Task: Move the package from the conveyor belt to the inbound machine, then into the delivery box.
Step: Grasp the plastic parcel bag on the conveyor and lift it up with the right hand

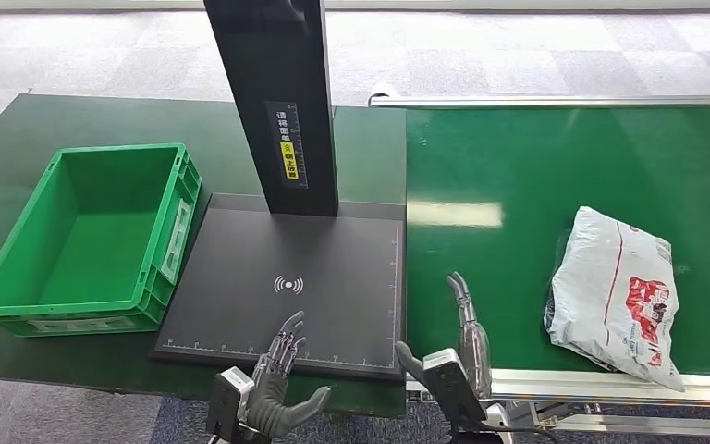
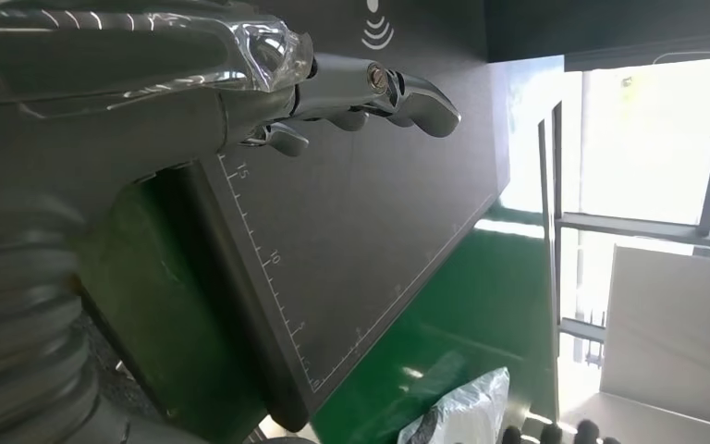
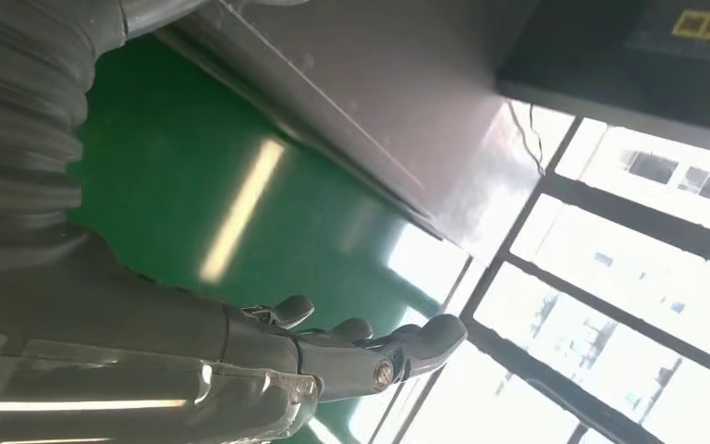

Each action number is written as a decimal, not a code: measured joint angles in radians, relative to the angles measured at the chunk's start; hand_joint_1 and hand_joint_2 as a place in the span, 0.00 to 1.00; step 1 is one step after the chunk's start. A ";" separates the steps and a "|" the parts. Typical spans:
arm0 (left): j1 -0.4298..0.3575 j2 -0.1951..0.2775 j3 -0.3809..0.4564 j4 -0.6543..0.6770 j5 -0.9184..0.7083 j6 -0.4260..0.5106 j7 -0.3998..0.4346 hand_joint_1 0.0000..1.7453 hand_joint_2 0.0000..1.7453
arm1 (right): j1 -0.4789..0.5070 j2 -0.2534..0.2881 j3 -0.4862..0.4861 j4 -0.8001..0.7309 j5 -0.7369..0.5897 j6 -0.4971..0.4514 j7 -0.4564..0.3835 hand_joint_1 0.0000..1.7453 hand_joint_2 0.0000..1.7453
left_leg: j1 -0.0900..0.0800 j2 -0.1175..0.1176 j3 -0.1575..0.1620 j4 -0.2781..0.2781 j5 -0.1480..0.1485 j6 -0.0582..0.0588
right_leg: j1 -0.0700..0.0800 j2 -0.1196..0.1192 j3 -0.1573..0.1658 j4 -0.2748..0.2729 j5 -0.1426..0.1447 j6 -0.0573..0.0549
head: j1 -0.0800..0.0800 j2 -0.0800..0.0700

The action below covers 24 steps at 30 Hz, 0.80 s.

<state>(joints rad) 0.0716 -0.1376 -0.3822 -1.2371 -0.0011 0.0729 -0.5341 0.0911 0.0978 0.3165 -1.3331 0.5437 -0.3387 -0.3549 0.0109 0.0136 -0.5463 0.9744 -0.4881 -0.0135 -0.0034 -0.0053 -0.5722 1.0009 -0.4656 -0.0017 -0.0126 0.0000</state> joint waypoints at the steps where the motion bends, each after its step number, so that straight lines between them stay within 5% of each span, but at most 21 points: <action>1: -0.001 -0.002 0.003 0.000 -0.001 -0.001 0.001 0.00 1.00 | 0.004 -0.002 -0.005 -0.016 0.012 -0.006 0.004 0.00 1.00 | 0.000 0.000 0.000 0.000 0.000 0.000 | 0.000 0.000 0.000 0.000 0.000 0.000 | 0.000 0.000; 8: -0.003 -0.023 0.034 -0.011 -0.031 -0.033 0.014 0.00 1.00 | 0.040 -0.016 -0.079 -0.110 0.443 -0.134 0.153 0.00 1.00 | 0.000 0.000 0.000 0.000 0.000 0.000 | 0.000 0.000 0.000 0.000 0.000 0.000 | 0.000 0.000; 15: 0.013 -0.035 0.067 -0.059 -0.045 -0.047 0.040 0.00 1.00 | 0.070 -0.025 -0.213 -0.151 0.770 -0.159 0.310 0.00 1.00 | 0.000 -0.001 0.000 0.000 0.000 0.000 | 0.000 0.000 0.000 0.000 0.000 0.000 | 0.000 0.000; 24: 0.036 -0.040 0.081 -0.102 -0.051 -0.050 0.051 0.00 1.00 | 0.077 -0.019 -0.354 -0.132 0.839 -0.155 0.295 0.00 1.00 | 0.000 -0.001 -0.001 0.000 0.000 0.000 | 0.000 -0.001 0.000 0.000 0.000 0.000 | 0.000 0.000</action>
<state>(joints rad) 0.1077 -0.1780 -0.3011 -1.3394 -0.0524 0.0226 -0.4835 0.1683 0.0792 -0.0378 -1.4655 1.3824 -0.4937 -0.0597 0.0107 0.0127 -0.5468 0.9745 -0.4882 -0.0134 -0.0038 -0.0058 -0.5722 1.0007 -0.4656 -0.0016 -0.0127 0.0000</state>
